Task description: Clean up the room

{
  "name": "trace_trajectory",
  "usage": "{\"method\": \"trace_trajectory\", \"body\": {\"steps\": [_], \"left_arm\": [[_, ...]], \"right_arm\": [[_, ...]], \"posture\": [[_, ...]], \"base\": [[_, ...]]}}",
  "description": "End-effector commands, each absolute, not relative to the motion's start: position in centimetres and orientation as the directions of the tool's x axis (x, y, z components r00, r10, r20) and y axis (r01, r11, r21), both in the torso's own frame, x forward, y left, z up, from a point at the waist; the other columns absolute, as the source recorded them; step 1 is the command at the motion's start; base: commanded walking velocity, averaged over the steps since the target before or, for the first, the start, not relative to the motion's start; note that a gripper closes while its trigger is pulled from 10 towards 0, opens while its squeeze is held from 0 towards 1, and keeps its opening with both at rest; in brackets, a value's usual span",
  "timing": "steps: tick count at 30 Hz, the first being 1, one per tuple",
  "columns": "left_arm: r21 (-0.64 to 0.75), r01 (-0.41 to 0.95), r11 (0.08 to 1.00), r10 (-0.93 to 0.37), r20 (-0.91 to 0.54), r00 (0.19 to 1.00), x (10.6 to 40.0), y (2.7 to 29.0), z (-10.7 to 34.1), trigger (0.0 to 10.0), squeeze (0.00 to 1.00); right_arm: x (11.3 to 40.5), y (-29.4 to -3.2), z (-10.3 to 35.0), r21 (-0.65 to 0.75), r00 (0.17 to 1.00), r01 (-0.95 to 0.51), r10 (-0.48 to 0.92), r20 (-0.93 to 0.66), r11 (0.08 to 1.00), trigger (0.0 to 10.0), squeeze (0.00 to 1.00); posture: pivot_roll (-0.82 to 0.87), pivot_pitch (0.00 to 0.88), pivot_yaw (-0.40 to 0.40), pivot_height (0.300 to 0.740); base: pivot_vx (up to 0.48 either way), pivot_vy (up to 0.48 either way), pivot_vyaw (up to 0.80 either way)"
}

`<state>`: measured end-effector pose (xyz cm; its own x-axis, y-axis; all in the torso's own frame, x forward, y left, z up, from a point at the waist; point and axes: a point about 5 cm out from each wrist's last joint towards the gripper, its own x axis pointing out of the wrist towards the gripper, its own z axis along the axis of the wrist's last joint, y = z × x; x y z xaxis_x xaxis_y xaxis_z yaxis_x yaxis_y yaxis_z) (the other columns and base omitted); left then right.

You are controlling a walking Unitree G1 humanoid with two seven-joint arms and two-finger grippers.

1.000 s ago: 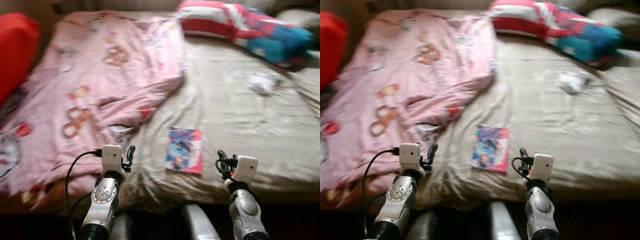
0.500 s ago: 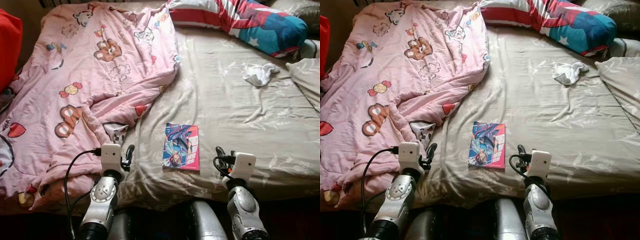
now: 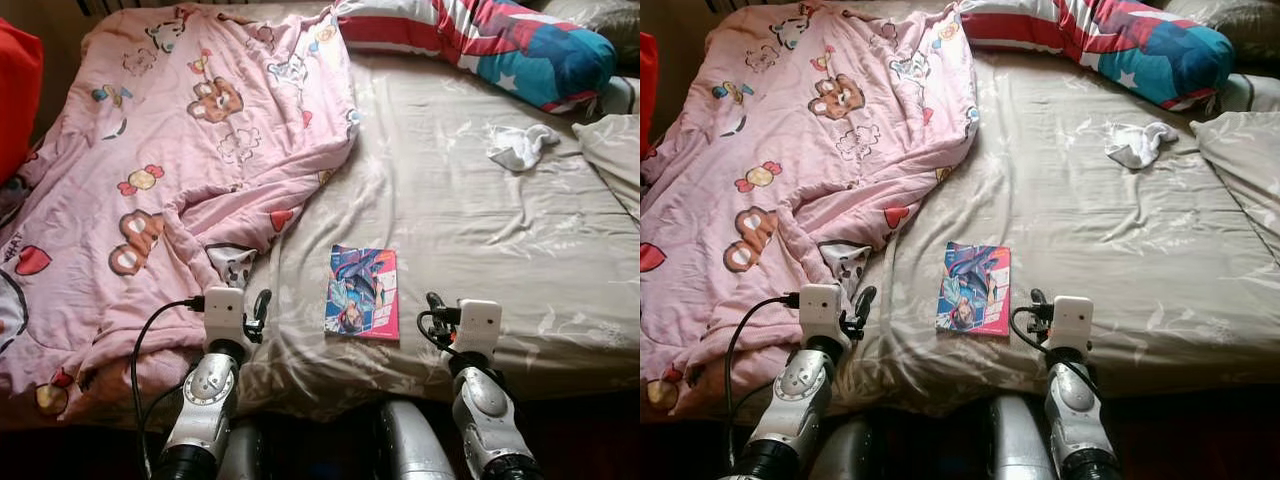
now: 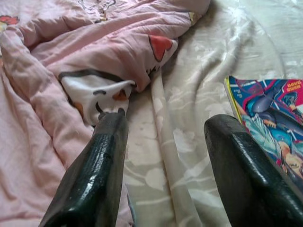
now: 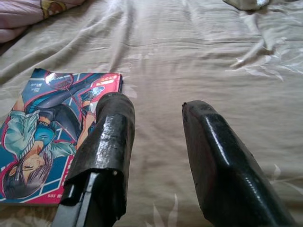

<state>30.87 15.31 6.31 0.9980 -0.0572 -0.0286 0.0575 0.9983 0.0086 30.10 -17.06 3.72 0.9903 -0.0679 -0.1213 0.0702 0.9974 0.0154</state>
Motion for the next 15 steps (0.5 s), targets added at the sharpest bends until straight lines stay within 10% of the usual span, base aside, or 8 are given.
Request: {"method": "trace_trajectory", "body": {"steps": [1, 15], "left_arm": [[0.019, 0.068, 0.997, -0.067, -0.056, 0.996, 30.36, 15.32, 5.64, 10.0, 0.0], [0.028, 0.102, 0.994, -0.101, -0.048, 0.994, 30.44, 14.75, 5.86, 10.0, 0.0]], "right_arm": [[29.51, -17.1, 3.15, 0.01, 0.988, 0.071, -0.069, -0.14, 0.997, 10.0, 0.0], [29.13, -17.13, 2.25, -0.009, 0.978, 0.066, -0.067, -0.198, 0.998, 10.0, 0.0]], "posture": [[-0.11, 0.239, 0.029, 0.614], [-0.1, 0.266, 0.036, 0.614]], "base": [[0.0, 0.0, 0.0], [0.0, 0.0, 0.0]]}}
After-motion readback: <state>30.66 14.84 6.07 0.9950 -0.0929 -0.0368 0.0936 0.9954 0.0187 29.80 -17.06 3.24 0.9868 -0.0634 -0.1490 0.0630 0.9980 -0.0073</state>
